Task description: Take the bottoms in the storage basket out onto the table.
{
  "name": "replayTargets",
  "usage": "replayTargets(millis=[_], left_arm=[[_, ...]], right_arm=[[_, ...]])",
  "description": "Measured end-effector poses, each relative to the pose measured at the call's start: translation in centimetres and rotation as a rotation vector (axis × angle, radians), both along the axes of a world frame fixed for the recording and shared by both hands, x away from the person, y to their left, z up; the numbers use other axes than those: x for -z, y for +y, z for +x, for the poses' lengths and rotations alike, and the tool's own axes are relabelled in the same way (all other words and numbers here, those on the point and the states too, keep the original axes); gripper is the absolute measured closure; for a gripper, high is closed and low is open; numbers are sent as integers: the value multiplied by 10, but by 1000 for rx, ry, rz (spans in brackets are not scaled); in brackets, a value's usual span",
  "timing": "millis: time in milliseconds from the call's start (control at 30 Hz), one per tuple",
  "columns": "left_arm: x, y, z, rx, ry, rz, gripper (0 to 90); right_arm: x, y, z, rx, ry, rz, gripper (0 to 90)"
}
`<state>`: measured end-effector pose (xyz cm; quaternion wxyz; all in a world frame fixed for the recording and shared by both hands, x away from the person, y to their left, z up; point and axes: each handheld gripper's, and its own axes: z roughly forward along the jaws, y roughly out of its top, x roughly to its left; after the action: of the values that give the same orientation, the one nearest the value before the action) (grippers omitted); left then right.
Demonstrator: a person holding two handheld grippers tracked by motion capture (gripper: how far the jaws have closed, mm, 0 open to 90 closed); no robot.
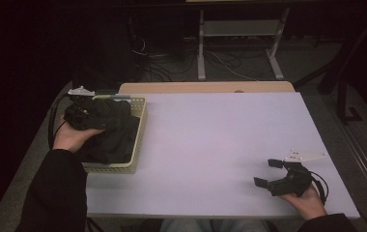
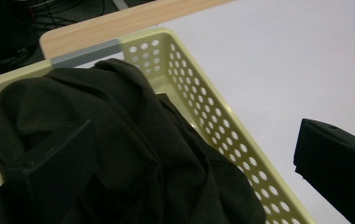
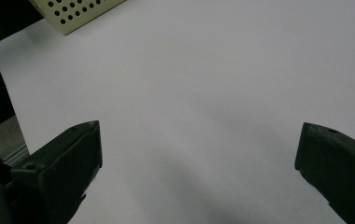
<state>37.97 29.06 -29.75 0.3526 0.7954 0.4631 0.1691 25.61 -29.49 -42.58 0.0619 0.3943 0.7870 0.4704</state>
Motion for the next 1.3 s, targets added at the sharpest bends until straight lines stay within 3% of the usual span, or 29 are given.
replayTargets(millis=[300, 433, 667, 800, 933, 1300], left_arm=[[9, 11, 12, -63, 20, 28, 0], [17, 15, 19, -80, 46, 58, 0], [28, 24, 29, -114, 92, 66, 0], [37, 28, 34, -128, 119, 52, 0], [44, 29, 38, -133, 135, 12, 0], [55, 23, 42, -163, 138, -14, 0]], right_arm=[[0, 0, 0, -7, 3, 3, 3], [0, 0, 0, -12, 8, 17, 3], [0, 1, -1, -18, 10, 16, 3], [0, 1, -1, -23, 9, 20, 3], [0, 1, -1, -22, 6, 24, 3], [0, 0, -1, -14, 1, 13, 3]])
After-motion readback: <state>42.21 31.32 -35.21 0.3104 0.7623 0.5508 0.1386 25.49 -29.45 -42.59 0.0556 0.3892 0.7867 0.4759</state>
